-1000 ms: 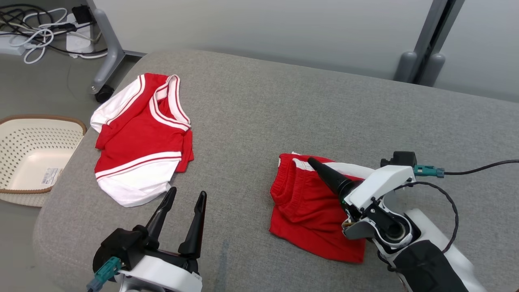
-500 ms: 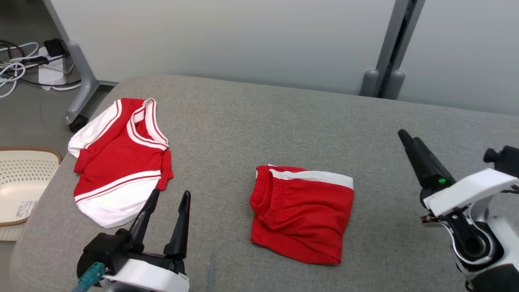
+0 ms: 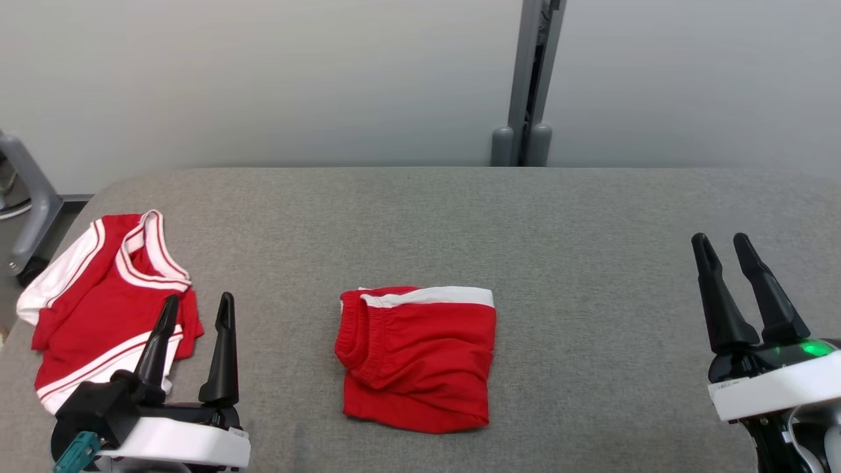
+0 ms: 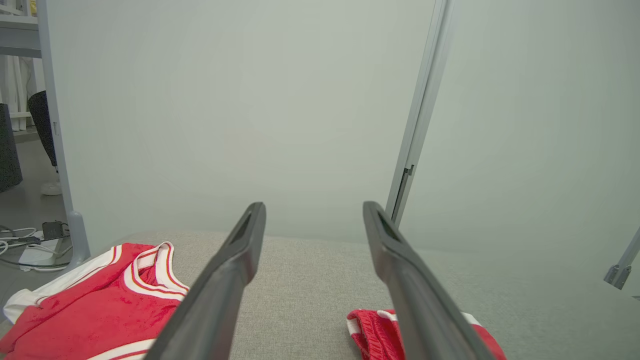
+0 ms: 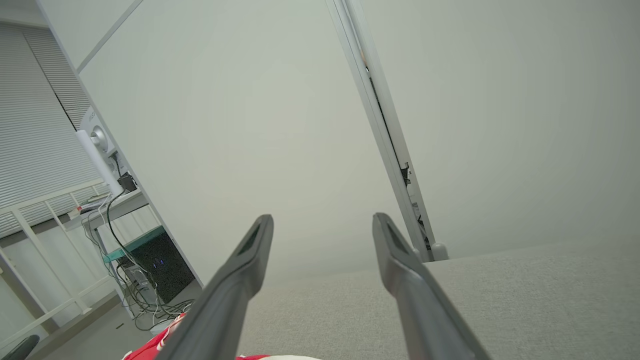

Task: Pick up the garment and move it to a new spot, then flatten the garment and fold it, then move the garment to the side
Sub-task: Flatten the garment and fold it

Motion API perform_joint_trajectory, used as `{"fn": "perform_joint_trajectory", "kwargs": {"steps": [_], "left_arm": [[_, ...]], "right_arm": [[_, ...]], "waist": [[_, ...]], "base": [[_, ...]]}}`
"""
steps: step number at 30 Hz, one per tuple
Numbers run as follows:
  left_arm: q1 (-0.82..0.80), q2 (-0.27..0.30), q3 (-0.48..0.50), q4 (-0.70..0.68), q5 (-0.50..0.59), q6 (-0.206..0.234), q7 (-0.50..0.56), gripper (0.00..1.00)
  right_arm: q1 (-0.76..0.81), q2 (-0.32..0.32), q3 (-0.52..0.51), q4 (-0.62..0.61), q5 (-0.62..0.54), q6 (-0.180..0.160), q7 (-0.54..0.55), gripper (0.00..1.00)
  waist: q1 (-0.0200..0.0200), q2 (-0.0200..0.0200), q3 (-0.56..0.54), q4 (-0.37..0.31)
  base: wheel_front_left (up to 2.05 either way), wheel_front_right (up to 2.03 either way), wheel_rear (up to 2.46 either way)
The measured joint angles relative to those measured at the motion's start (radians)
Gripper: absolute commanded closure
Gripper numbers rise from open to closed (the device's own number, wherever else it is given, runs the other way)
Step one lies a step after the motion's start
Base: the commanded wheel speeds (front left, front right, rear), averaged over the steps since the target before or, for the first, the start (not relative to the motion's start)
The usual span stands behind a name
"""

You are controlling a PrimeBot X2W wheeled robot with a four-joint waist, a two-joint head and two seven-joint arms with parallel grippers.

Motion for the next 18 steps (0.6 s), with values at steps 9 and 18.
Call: {"fn": "perform_joint_trajectory", "kwargs": {"steps": [9,18], "left_arm": [[0.029,0.005,0.034,-0.009,0.038,0.008,0.0,0.0],[0.066,-0.007,0.044,0.006,0.089,0.021,0.0,0.0]], "right_arm": [[0.098,0.036,-0.025,-0.089,-0.276,0.0,-0.015,0.0],[0.132,0.033,-0.022,0.042,-0.343,0.0,-0.113,0.0]], "waist": [[0.0,0.0,0.0,-0.083],[0.0,0.0,0.012,-0.103]], "base": [[0.0,0.0,0.0],[0.0,0.0,0.0]]}}
